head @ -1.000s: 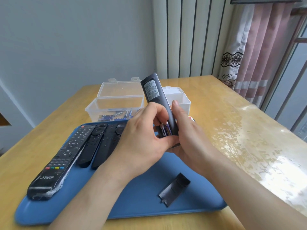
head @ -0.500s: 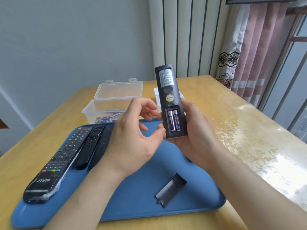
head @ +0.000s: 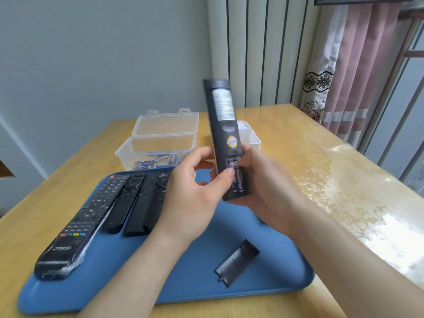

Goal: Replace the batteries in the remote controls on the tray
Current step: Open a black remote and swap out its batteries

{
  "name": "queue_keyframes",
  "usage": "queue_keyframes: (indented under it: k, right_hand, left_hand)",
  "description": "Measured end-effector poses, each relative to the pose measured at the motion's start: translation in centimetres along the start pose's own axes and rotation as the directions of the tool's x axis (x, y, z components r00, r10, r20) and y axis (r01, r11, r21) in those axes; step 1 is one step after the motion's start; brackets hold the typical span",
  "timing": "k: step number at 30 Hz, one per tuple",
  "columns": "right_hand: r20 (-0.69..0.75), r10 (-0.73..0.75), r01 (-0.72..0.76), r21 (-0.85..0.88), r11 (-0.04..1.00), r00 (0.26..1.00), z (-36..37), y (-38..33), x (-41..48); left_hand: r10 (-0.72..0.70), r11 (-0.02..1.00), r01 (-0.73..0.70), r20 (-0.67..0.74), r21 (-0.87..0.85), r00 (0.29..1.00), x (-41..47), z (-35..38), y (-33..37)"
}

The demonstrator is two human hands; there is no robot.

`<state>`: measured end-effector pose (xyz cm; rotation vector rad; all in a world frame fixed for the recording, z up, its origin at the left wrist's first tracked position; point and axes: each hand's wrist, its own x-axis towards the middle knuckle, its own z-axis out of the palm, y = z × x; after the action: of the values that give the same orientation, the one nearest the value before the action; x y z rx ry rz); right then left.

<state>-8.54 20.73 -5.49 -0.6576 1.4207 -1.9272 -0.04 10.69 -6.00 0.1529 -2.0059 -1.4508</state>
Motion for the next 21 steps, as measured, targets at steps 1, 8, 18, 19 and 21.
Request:
queue_keyframes:
  k: [1,8,18,19,21]
  right_hand:
    - [0.013,0.031,-0.032,0.005,0.999,0.999,-0.05,-0.07,-0.08]
    - [0.043,0.095,-0.100,0.142,0.985,0.995,-0.02,-0.11,-0.15]
    - [0.080,0.070,-0.081,0.153,0.985,0.994,0.64,0.70,-0.11]
    - [0.094,0.078,-0.094,0.170,0.981,0.992,0.50,0.67,-0.06]
    - [0.103,0.107,-0.126,0.207,0.970,0.989,0.24,0.64,0.15]
  left_hand:
    - [0.013,1.000,-0.013,-0.014,0.005,1.000,-0.04,0.06,-0.03]
    - [0.004,1.000,-0.004,-0.006,-0.014,1.000,0.04,0.25,-0.42]
    - [-0.026,0.998,0.027,0.017,-0.049,1.000,-0.09,0.54,-0.82]
    - [-0.020,0.999,0.020,0.016,-0.045,1.000,-0.05,0.49,-0.85]
    - [-0.020,0.998,0.022,0.029,-0.060,0.999,0.01,0.24,-0.76]
